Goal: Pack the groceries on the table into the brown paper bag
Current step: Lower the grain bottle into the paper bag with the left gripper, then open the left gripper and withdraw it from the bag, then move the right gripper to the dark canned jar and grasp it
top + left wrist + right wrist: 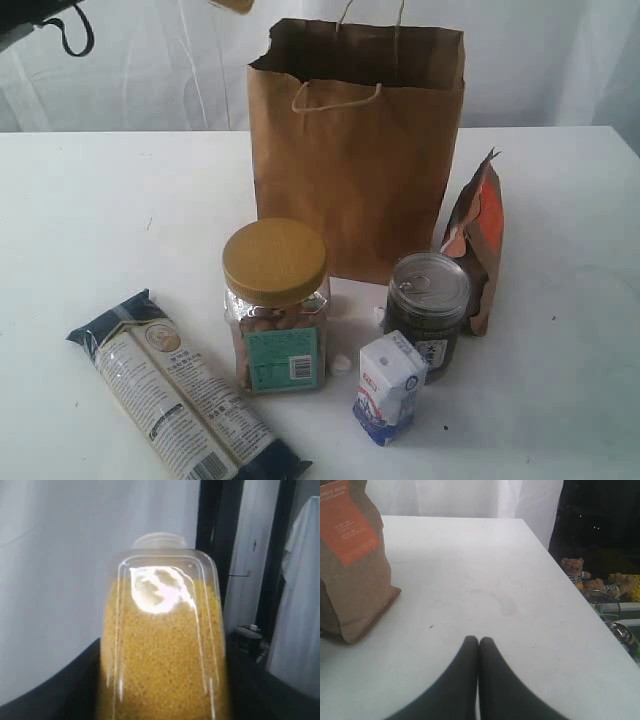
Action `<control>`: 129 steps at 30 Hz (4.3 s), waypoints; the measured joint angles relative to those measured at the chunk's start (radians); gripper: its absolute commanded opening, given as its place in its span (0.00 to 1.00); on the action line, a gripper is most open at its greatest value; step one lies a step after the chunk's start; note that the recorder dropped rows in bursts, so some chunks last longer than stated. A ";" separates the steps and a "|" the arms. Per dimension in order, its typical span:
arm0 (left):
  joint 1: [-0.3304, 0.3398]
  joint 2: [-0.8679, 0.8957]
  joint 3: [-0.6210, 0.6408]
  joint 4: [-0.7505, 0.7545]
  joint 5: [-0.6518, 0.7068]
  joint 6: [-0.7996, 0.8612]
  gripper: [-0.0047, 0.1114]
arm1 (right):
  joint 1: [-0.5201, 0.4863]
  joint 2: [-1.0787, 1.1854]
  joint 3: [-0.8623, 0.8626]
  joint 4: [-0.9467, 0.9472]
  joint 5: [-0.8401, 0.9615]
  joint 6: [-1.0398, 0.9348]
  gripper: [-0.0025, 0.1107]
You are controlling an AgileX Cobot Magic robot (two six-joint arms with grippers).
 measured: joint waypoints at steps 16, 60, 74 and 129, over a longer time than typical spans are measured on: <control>-0.145 0.033 0.000 0.068 -0.012 0.167 0.04 | 0.000 0.000 0.000 0.000 0.000 0.000 0.02; -0.150 0.062 -0.006 0.220 -0.044 0.310 0.42 | 0.000 0.000 0.000 0.000 0.000 0.000 0.02; 0.013 -0.065 -0.006 0.575 -0.048 0.019 0.04 | 0.000 0.000 0.000 0.000 0.000 0.000 0.02; 0.186 -1.342 1.316 0.563 1.246 -0.695 0.04 | 0.000 0.650 -0.666 0.112 -0.794 -0.071 0.02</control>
